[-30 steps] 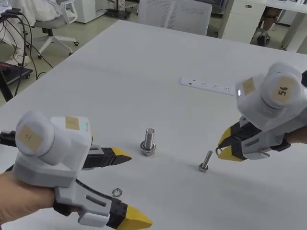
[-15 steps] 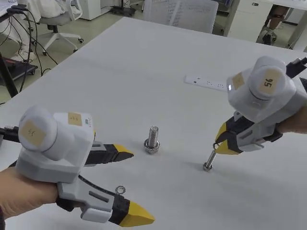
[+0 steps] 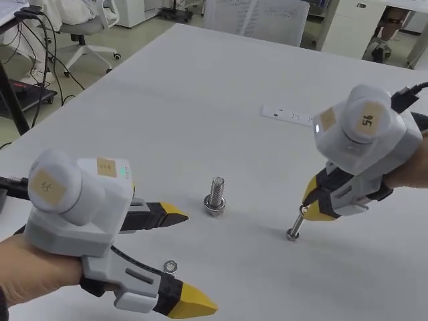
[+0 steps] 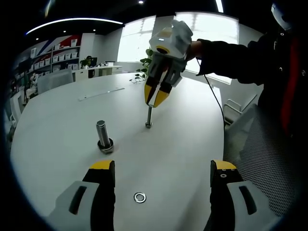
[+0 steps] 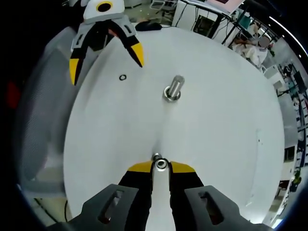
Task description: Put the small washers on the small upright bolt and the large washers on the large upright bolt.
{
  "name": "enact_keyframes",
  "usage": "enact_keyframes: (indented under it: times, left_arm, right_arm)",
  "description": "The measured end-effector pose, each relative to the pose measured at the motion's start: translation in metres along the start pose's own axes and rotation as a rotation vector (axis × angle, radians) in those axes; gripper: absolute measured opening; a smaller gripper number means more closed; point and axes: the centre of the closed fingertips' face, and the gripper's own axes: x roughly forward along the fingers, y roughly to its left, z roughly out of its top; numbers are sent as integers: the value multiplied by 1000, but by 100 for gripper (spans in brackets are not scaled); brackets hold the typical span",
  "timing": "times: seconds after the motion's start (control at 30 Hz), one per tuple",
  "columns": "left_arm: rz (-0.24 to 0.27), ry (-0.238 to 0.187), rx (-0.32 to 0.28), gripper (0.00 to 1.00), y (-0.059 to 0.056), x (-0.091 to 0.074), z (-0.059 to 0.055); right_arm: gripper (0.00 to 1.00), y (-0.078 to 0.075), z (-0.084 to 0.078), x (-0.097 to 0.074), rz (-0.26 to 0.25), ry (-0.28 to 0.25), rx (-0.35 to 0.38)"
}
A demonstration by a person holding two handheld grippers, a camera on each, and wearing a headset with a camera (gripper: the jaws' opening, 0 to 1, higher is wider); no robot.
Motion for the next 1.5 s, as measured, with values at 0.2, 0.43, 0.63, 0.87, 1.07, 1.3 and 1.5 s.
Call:
enact_keyframes:
  times: [0.2,0.43,0.63,0.87,1.07,1.3,1.5]
  left_arm:
    - [1,1,-3,81,0,1,-1]
    - [2,-2,-5,81,0,0,-1]
    - [3,-1,-6,81,0,0,-2]
    - [5,1,-9,81,1,0,-3]
    - [5,2,-11,81,1,0,-4]
    - [8,2,-13,81,2,-1,-4]
    - [8,4,-13,80,2,-1,-5]
  right_arm:
    - [13,1,-1,3,8,4,-4]
    - [13,2,-2,6,14,11,-4]
    - [13,2,-5,14,24,21,-2]
    - [13,2,-6,22,36,24,6]
    - [13,5,-7,31,52,32,14]
    - [13,7,-9,40,67,31,32]
    - [13,10,-12,46,77,28,50]
